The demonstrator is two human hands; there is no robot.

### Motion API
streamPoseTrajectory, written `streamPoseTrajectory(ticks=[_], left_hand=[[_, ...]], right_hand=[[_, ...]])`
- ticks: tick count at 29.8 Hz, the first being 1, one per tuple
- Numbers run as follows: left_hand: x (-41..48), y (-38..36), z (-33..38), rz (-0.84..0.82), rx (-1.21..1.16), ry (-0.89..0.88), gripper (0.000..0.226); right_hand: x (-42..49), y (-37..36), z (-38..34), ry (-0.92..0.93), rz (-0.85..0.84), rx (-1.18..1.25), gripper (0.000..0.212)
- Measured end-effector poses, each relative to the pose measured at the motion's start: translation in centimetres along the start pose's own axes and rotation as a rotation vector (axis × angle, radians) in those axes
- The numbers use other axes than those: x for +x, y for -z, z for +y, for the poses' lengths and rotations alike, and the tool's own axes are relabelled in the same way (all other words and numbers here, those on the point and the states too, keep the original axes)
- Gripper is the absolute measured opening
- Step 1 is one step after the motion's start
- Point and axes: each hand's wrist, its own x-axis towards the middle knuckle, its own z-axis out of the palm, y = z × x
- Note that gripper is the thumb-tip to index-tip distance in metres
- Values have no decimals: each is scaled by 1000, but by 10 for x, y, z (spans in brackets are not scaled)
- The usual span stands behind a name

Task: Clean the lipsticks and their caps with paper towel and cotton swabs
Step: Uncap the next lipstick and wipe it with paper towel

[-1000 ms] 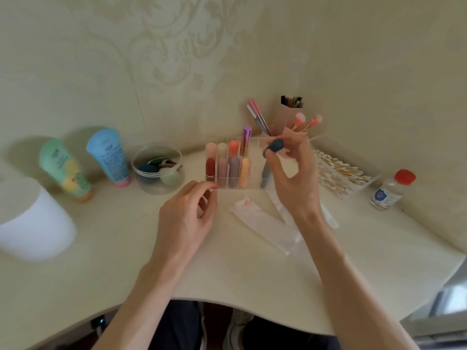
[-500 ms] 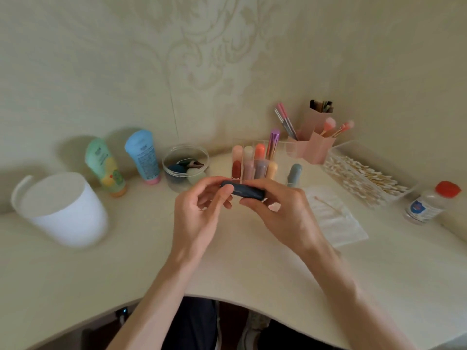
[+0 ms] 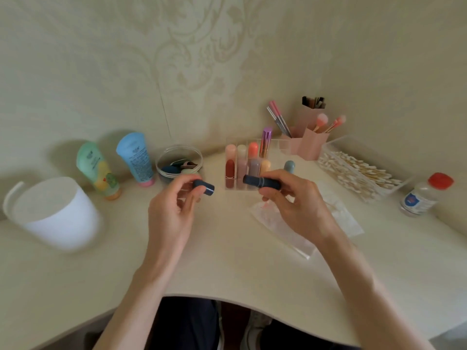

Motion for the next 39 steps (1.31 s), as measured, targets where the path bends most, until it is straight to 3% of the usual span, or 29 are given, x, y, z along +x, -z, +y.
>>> streamPoseTrajectory(ticks=[2, 5, 11, 14, 17, 20, 25, 30, 33, 39], left_hand=[[-2, 4, -3, -48, 244, -121, 15], [-4, 5, -7, -95, 395, -189, 26], [-5, -4, -11, -183, 379, -207, 48], [-5, -3, -9, -112, 368, -239, 48], [-8, -4, 8, -58, 154, -232, 37], [-14, -12, 28, -115, -251, -64, 26], [-16, -25, 37, -37, -533, 72, 21], [-20, -30, 34, -24, -632, 169, 16], [-20, -29, 36, -41, -638, 193, 17], [-19, -30, 38, -2, -669, 247, 13]], right_hand=[[2, -2, -2, 75, 58, -38, 17], [3, -7, -3, 117, 93, -49, 28], [2, -12, -2, 61, 103, 38, 33], [1, -15, -2, 42, 88, 88, 34], [0, -20, -8, 19, 64, 174, 33], [-2, -27, -14, 35, 33, 254, 27], [-3, -31, -16, 23, 22, 365, 25], [-3, -34, -15, -25, -34, 319, 12], [-3, -32, -13, 7, -76, 214, 33], [-5, -34, -15, -53, -81, 374, 32]])
